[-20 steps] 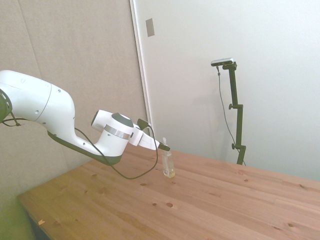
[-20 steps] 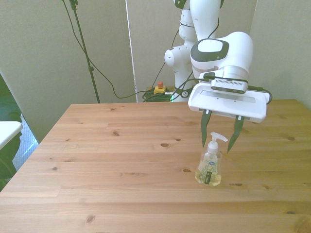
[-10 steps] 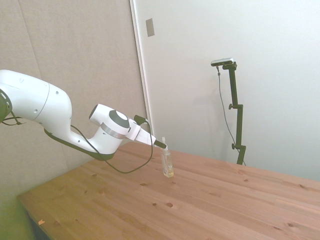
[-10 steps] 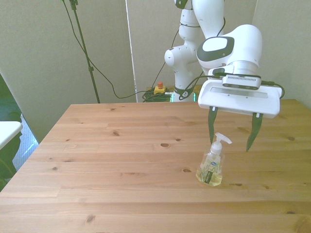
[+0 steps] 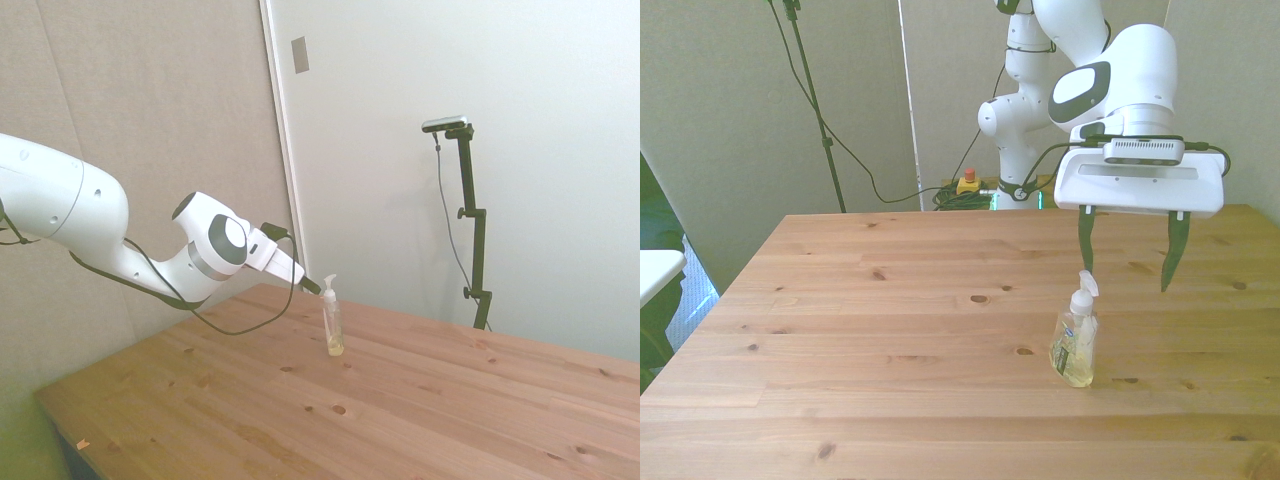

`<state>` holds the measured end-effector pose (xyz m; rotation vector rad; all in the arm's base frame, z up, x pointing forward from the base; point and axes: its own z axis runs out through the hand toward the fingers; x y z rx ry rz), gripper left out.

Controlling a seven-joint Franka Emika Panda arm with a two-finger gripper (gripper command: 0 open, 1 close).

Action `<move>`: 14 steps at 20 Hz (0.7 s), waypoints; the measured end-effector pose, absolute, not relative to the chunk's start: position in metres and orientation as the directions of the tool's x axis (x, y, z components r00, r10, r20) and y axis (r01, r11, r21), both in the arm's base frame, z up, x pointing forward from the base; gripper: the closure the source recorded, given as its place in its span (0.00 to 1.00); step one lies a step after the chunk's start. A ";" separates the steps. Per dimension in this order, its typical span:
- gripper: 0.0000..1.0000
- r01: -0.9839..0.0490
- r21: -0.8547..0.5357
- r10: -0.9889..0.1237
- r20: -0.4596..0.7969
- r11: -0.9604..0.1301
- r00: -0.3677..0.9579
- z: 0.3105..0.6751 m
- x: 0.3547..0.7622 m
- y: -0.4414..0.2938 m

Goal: Stand the sanitizer

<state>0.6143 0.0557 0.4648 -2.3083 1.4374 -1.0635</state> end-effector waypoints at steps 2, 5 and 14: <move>0.00 -0.691 -0.514 -0.845 0.452 -0.508 0.286 0.467 0.613 0.058; 0.00 -0.692 -0.488 -0.837 0.428 -0.532 0.341 0.469 0.610 0.061; 0.00 -0.686 -0.365 -0.776 0.330 -0.630 0.537 0.482 0.590 0.038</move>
